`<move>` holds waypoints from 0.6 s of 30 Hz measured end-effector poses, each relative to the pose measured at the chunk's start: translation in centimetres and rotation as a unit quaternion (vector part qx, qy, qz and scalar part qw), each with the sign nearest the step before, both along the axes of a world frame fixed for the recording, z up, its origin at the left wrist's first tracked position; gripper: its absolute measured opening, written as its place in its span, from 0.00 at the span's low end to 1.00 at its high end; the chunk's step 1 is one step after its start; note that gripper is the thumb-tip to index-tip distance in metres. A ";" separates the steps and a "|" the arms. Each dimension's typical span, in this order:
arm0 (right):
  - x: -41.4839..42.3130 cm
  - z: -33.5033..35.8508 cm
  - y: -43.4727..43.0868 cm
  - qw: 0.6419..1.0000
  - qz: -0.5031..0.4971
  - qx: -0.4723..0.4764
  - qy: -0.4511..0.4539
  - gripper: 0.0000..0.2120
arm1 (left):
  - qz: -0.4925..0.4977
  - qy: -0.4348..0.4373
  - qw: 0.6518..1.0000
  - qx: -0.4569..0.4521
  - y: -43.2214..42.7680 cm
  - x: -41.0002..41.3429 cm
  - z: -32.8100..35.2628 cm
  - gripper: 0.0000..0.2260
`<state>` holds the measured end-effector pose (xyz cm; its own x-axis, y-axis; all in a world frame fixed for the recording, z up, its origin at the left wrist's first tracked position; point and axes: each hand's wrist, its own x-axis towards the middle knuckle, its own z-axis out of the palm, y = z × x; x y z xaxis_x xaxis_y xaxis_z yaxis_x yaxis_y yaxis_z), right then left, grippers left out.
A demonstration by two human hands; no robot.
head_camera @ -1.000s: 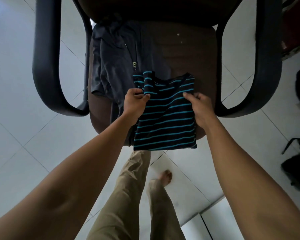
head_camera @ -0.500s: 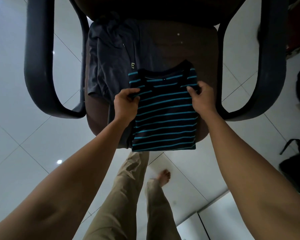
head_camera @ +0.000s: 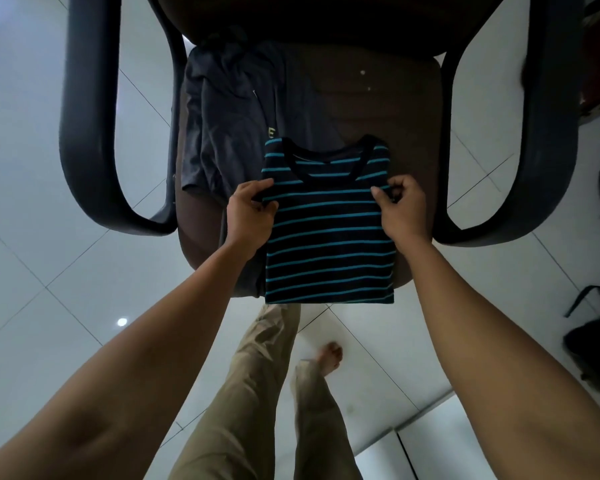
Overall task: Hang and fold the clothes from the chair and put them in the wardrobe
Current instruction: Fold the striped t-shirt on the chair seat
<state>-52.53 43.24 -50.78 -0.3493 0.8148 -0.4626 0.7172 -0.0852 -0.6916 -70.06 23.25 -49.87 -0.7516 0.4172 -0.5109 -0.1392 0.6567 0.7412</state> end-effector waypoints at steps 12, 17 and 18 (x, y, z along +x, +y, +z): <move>8.9 1.7 -6.9 0.983 -0.013 -0.177 -0.037 0.14 | -0.050 -0.147 0.985 -0.073 -6.7 7.4 1.0 0.12; 11.7 2.0 -8.7 0.988 0.017 -0.125 -0.085 0.13 | -0.014 -0.121 0.990 -0.067 -8.9 8.7 0.8 0.16; 12.1 2.1 -9.0 0.988 0.024 -0.120 -0.095 0.13 | -0.010 -0.120 0.990 -0.071 -9.1 8.8 0.9 0.16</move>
<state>-40.48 34.23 -48.69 -0.2728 0.6589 -0.7010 0.8397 -0.1926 -0.5078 -61.30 14.14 -48.99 -0.5938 0.3419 -0.7283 -0.2871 0.7556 0.5888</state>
